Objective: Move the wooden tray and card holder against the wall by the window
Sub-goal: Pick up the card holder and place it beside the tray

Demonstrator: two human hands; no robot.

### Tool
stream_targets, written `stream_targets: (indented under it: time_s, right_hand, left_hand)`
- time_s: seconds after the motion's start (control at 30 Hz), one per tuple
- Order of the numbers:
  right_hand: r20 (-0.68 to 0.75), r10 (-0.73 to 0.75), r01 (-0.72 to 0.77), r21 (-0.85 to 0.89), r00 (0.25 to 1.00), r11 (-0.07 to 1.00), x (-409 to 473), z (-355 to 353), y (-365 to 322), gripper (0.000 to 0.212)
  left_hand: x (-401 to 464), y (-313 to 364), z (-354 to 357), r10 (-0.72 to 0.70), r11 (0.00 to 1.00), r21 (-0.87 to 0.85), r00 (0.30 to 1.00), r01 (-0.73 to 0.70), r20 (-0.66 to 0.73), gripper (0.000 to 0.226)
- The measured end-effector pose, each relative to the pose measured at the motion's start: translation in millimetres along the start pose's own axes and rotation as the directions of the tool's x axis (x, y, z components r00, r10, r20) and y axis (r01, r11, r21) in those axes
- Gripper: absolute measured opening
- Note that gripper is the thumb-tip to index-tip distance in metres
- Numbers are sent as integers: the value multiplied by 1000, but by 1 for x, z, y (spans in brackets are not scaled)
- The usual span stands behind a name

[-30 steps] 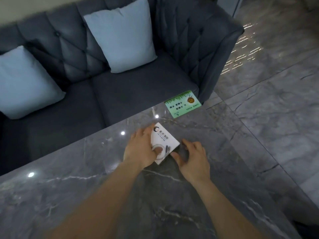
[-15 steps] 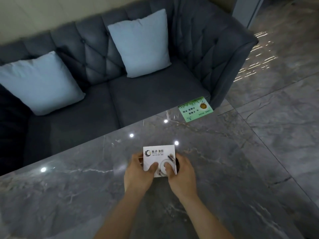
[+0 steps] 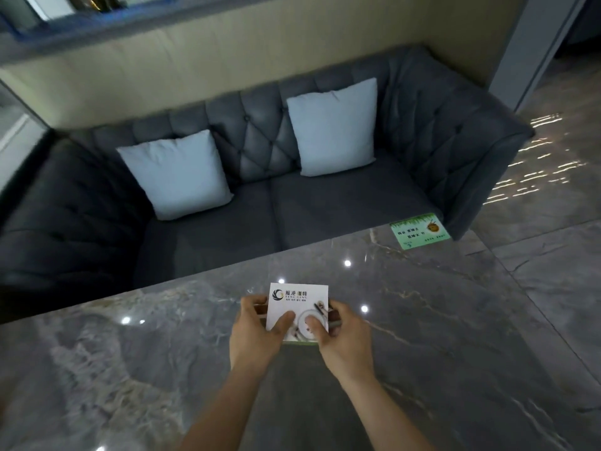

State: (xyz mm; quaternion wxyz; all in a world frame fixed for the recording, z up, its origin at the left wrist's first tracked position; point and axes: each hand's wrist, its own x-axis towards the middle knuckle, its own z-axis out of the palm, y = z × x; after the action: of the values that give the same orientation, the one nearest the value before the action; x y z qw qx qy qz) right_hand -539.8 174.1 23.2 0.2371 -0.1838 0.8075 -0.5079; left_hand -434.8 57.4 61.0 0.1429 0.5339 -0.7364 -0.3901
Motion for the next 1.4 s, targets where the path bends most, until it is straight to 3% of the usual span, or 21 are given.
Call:
stream_targets:
  time_s: [0.3, 0.63, 1.1, 1.33, 1.4]
  right_hand:
    - [74, -106, 107, -9, 992, 994, -58, 55, -62, 30]
    - [111, -181, 194, -117, 977, 974, -125, 152, -134, 30]
    - [403, -100, 176, -158, 910, 972, -237, 471, -203, 31]
    - [462, -76, 200, -227, 884, 953, -234, 579, -217, 31]
    - [495, -37, 180, -244, 868, 953, -201, 673, -199, 40]
  left_hand:
    - [-28, -46, -96, -27, 987, -158, 996, 13, -88, 32]
    - [-24, -128, -214, -32, 942, -336, 997, 8, -66, 36]
    - [22, -373, -455, -238, 929, -324, 958, 176, -162, 33]
    - [72, -437, -512, -279, 936, -270, 943, 225, -179, 44]
    - [142, -505, -519, -339, 913, -278, 934, 298, -111, 50]
